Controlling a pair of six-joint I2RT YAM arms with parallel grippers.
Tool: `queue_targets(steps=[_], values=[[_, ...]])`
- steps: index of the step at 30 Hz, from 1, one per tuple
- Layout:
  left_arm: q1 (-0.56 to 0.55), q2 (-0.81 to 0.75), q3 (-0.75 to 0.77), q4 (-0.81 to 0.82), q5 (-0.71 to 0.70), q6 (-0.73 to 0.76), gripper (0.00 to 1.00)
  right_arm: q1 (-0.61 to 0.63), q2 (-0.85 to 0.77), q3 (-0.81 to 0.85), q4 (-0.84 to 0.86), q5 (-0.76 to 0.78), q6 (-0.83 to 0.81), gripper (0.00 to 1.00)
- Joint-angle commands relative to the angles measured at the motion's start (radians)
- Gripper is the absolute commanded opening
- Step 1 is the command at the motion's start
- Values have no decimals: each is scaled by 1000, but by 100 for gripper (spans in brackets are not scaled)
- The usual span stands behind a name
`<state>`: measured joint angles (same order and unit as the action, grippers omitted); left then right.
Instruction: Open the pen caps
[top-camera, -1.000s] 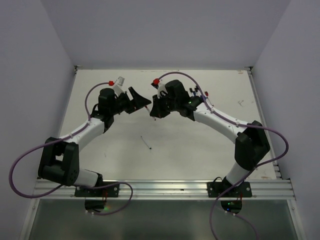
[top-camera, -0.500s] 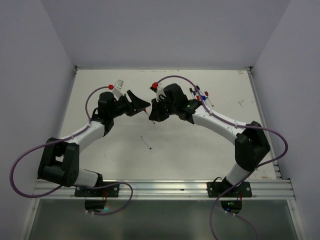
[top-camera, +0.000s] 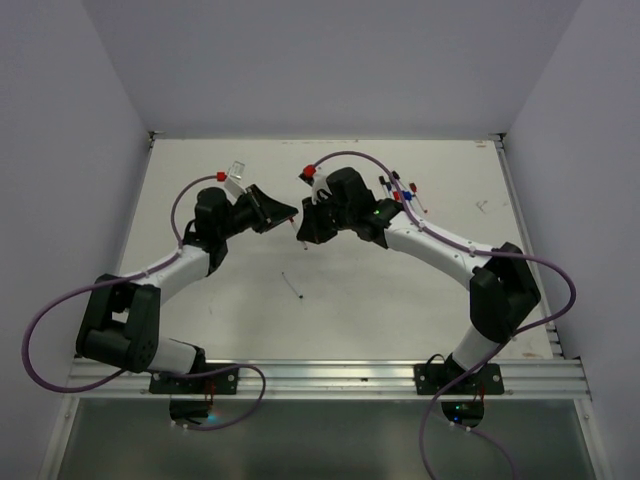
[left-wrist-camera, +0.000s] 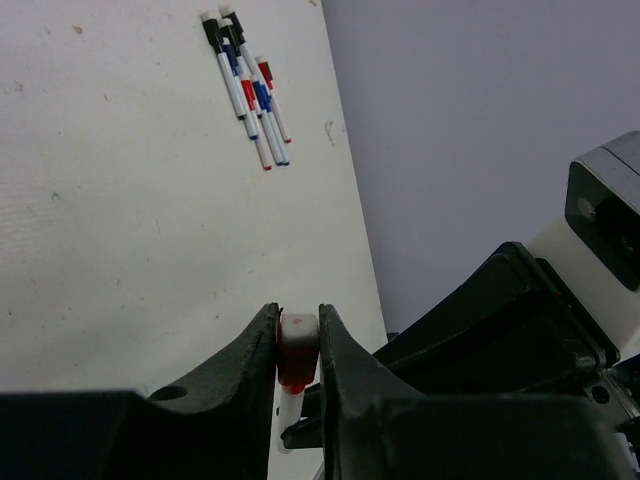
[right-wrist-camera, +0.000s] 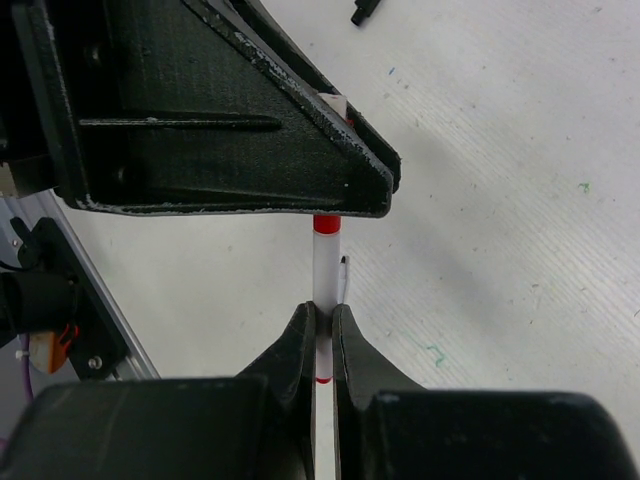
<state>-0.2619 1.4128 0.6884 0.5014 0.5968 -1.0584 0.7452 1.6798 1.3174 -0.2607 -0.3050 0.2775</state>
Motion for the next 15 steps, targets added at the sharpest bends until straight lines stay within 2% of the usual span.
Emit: queue_targets(steps=[1, 2, 4, 6, 7, 8, 9, 10, 12, 15], values=[[-7, 3, -3, 81, 64, -23, 21, 3, -26, 2, 58, 20, 8, 0], [-7, 5, -1, 81, 69, -22, 12, 2, -25, 6, 54, 20, 6, 0], [-7, 9, 3, 81, 72, -20, 0, 3, -23, 19, 49, 20, 6, 0], [-7, 9, 3, 78, 77, -18, 0, 3, -25, 26, 44, 26, 6, 0], [-7, 6, 3, 77, 74, -12, 0, 3, -25, 26, 41, 29, 6, 7], [-5, 3, 3, 74, 72, -11, 0, 3, -25, 29, 32, 23, 3, 21], [-7, -3, 3, 72, 72, -12, 0, 3, -19, 37, 25, 21, -4, 40], [-7, -8, 3, 80, 72, -14, 0, 3, -17, 39, 20, 21, -8, 45], [-7, -15, 5, 94, 77, -20, 0, 3, -6, 37, 24, -12, -14, 48], [-7, -18, 3, 120, 97, -47, 0, 2, 3, 31, 66, -78, -5, 45]])
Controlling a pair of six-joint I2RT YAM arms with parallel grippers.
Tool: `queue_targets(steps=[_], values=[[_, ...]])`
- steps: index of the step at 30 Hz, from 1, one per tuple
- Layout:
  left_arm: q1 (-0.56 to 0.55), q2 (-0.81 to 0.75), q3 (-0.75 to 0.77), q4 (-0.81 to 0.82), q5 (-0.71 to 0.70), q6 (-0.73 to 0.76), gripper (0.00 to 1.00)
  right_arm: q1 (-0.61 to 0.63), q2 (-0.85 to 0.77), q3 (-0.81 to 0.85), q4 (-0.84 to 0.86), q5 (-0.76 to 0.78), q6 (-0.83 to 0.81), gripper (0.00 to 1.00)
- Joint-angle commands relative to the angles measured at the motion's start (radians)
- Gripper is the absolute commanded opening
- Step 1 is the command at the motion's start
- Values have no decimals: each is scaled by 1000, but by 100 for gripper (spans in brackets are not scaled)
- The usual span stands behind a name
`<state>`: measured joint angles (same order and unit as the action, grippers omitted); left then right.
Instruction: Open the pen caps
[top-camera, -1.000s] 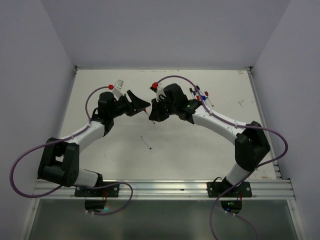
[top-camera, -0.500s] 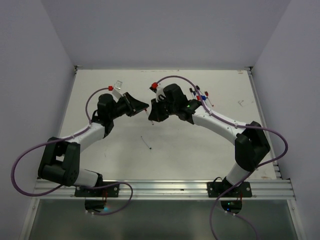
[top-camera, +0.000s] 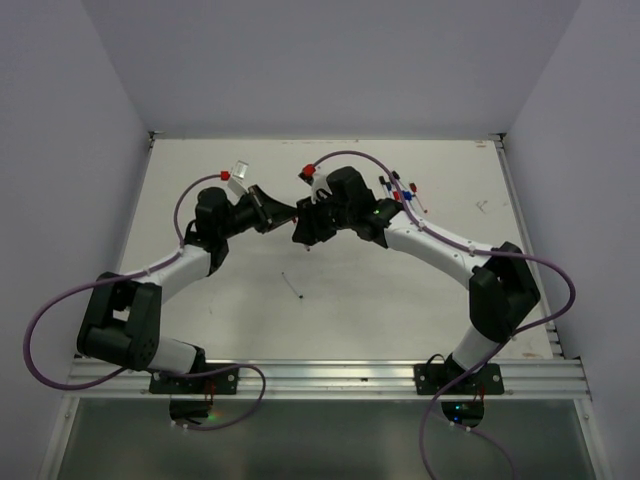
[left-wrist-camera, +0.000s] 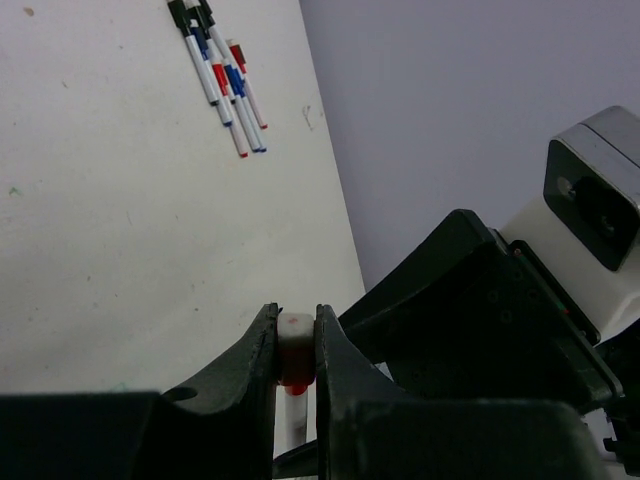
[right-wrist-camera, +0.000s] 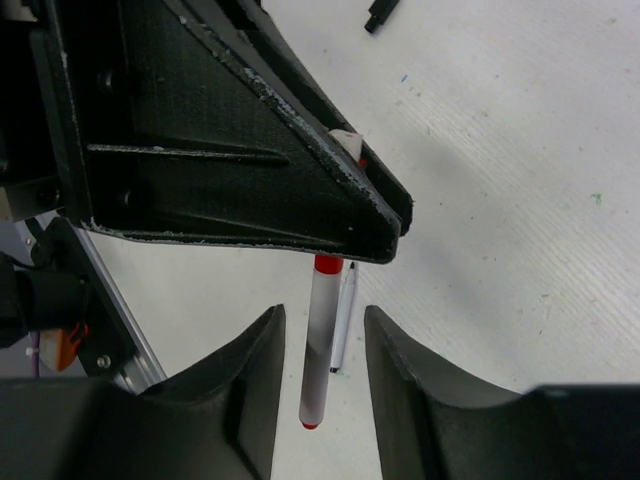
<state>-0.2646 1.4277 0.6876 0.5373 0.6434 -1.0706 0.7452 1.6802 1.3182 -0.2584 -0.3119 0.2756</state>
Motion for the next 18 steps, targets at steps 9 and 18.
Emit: queue_targets(steps=[9, 18], values=[[-4, -72, 64, -139, -40, 38, 0, -6, 33, 9, 154, -132, 60, 0], [-48, -36, 277, -580, -442, 158, 0, 146, 59, 62, 25, 554, -70, 0]])
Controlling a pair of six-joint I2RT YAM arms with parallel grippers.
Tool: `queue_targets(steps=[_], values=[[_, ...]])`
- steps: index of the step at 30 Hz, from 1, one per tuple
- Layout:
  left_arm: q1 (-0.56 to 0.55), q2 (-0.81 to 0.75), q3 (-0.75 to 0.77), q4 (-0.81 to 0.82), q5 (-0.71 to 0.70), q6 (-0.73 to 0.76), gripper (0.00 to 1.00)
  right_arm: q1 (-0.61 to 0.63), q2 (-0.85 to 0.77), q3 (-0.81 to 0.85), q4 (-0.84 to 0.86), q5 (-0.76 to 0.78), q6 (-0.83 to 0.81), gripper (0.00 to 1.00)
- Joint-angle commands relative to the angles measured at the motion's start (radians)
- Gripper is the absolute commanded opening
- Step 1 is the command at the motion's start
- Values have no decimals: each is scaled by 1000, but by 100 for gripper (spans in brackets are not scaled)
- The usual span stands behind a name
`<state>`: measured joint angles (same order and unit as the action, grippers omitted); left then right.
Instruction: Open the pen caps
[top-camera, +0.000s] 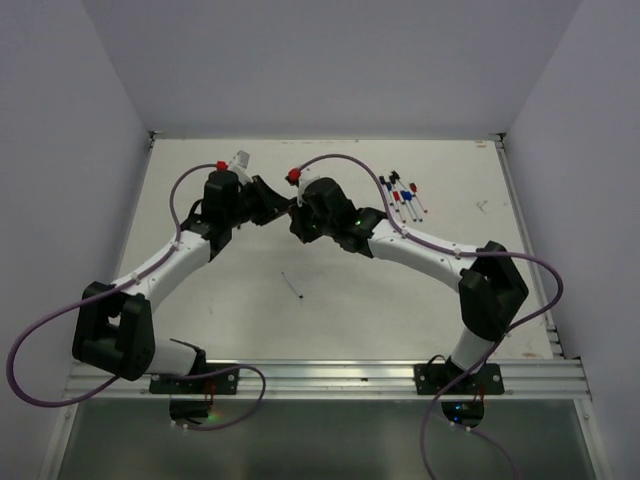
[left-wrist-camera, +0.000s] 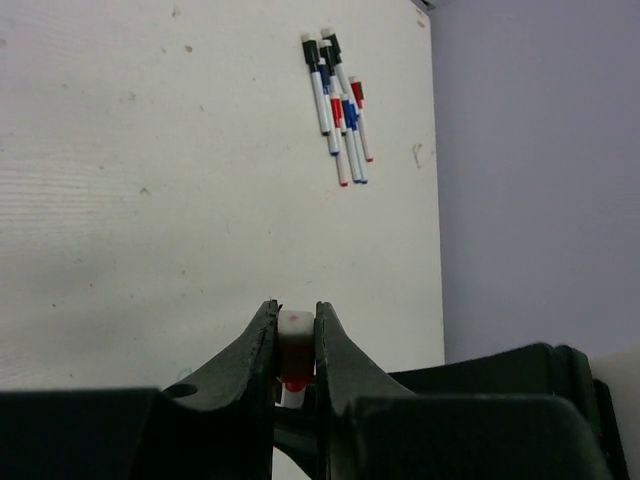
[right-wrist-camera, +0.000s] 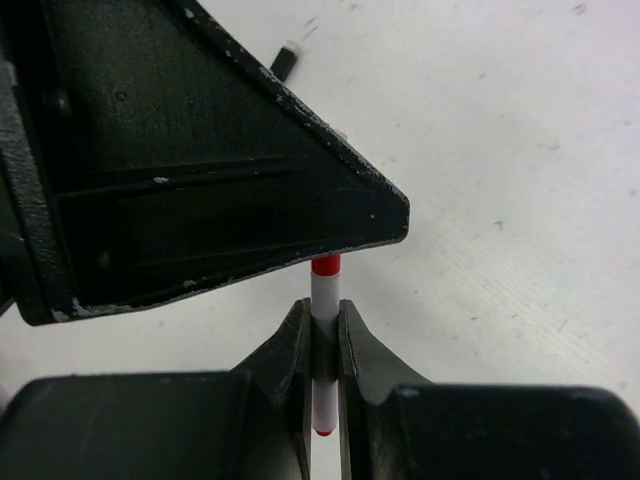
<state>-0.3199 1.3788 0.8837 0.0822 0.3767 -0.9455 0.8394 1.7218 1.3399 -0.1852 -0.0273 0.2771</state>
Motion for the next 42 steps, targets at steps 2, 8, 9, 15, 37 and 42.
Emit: queue_targets(steps=[2, 8, 9, 15, 37, 42], values=[[7, 40, 101, -143, -205, 34, 0, 84, 35, 38, -42, 436, -82, 0], [10, 134, 199, -219, -306, 69, 0, 158, 90, 41, -65, 656, -130, 0], [10, 146, 211, -229, -320, 77, 0, 159, 90, 36, -63, 655, -127, 0], [47, 147, 179, -163, -291, 154, 0, 136, 41, -22, -57, 392, -78, 0], [74, 520, 411, -424, -556, 421, 0, 73, 159, -122, 41, -80, 5, 0], [74, 581, 452, -444, -588, 447, 0, 73, 199, -127, 64, -76, -3, 0]])
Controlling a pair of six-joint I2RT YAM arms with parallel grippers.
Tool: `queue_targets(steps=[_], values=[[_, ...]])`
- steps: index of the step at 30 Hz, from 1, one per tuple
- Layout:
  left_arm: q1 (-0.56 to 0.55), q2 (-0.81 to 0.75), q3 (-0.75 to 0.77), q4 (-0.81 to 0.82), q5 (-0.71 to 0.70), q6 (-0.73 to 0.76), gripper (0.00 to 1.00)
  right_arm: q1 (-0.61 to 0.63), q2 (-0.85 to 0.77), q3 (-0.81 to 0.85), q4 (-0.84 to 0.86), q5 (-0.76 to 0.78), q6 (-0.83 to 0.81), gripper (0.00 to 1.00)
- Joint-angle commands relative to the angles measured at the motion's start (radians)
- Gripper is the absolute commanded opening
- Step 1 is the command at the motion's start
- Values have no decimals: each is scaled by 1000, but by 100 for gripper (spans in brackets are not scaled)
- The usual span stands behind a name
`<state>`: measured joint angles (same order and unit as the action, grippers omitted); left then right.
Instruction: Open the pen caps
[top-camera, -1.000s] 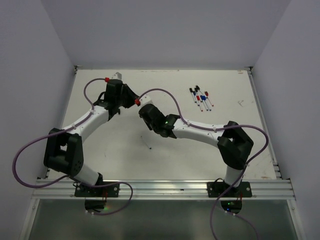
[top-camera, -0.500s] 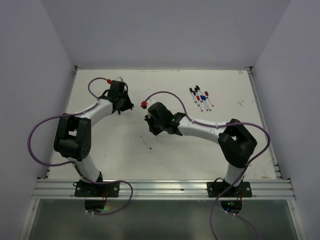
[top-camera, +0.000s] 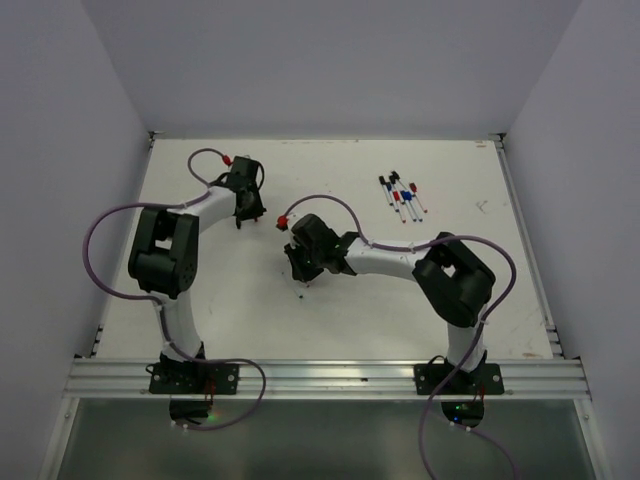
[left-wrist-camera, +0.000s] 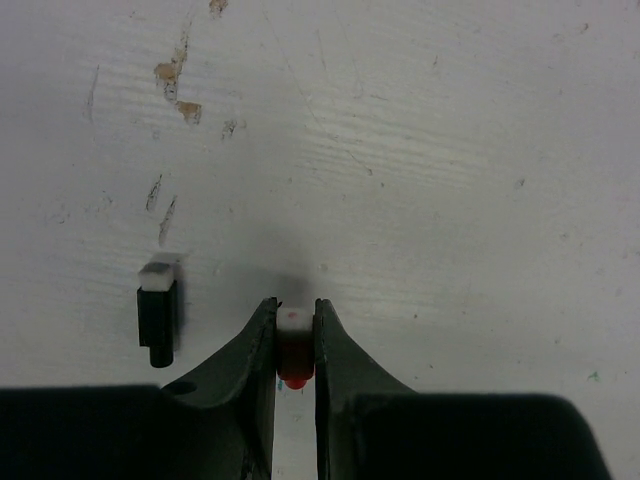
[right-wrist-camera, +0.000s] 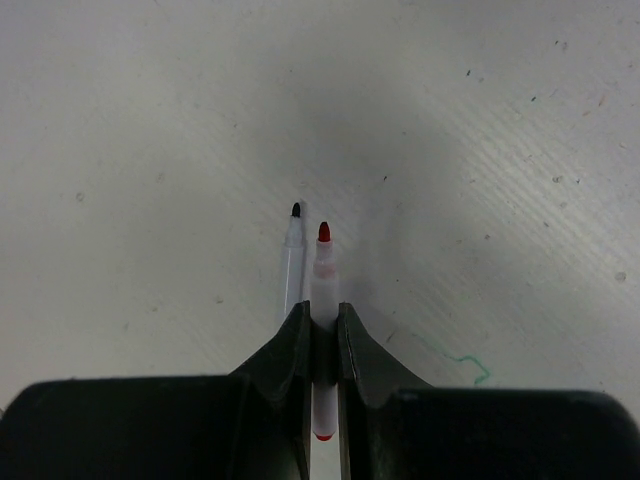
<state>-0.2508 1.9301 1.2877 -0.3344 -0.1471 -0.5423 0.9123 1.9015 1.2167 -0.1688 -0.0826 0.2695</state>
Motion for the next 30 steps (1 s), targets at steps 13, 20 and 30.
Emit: queue_targets(steps=[13, 20, 30], values=[[7, 104, 96, -55, -95, 53, 1, 2, 33, -16, 72, 0, 2, 8], [7, 75, 55, -46, -95, 53, 8, 2, 25, -22, 66, 9, 5, 15], [4, 43, -28, -11, -89, 36, 31, 7, 10, -43, 77, -3, 8, 25]])
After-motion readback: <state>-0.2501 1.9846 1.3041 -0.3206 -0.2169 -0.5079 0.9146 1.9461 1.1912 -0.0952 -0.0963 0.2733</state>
